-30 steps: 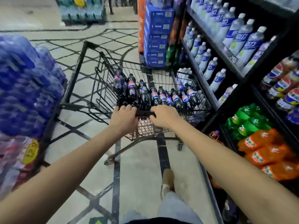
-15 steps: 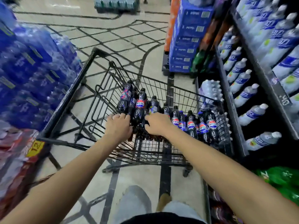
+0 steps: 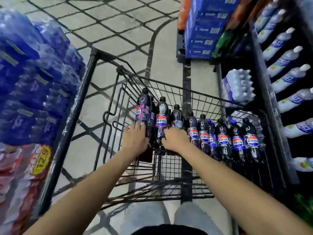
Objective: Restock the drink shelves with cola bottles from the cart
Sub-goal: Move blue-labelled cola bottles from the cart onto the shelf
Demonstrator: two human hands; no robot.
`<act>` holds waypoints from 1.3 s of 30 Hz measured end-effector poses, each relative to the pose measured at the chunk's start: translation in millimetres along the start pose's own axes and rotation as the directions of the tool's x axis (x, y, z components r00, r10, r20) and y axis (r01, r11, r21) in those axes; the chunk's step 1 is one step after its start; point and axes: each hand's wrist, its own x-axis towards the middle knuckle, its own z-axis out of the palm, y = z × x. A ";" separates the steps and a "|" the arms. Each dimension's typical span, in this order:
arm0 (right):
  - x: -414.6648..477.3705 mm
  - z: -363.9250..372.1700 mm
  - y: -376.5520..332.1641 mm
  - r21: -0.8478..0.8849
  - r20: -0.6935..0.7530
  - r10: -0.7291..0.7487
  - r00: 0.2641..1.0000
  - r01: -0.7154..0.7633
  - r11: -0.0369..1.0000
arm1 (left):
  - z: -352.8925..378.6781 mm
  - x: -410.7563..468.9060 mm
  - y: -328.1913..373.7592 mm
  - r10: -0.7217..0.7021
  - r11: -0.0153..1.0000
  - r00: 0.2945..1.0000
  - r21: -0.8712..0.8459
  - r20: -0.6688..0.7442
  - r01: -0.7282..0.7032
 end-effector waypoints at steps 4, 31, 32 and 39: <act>36.5 13.8 -7.3 0.160 -0.015 0.146 0.989 -0.142 0.977 | 8.9 21.1 -21.0 -0.060 0.992 0.998 -0.110 -0.028 0.056; 86.4 63.0 19.2 0.913 0.326 0.375 0.868 -0.392 0.113 | 29.9 103.5 -8.7 -0.275 0.358 0.881 -0.809 0.386 0.466; 79.7 61.8 22.0 0.920 0.328 0.366 0.871 -0.383 0.088 | 30.3 99.3 -7.0 -0.261 0.367 0.893 -0.818 0.366 0.442; 12.9 51.3 46.7 0.962 0.267 0.418 0.868 -0.269 -0.055 | 24.4 67.4 33.1 -0.006 0.366 0.976 -0.908 0.219 0.206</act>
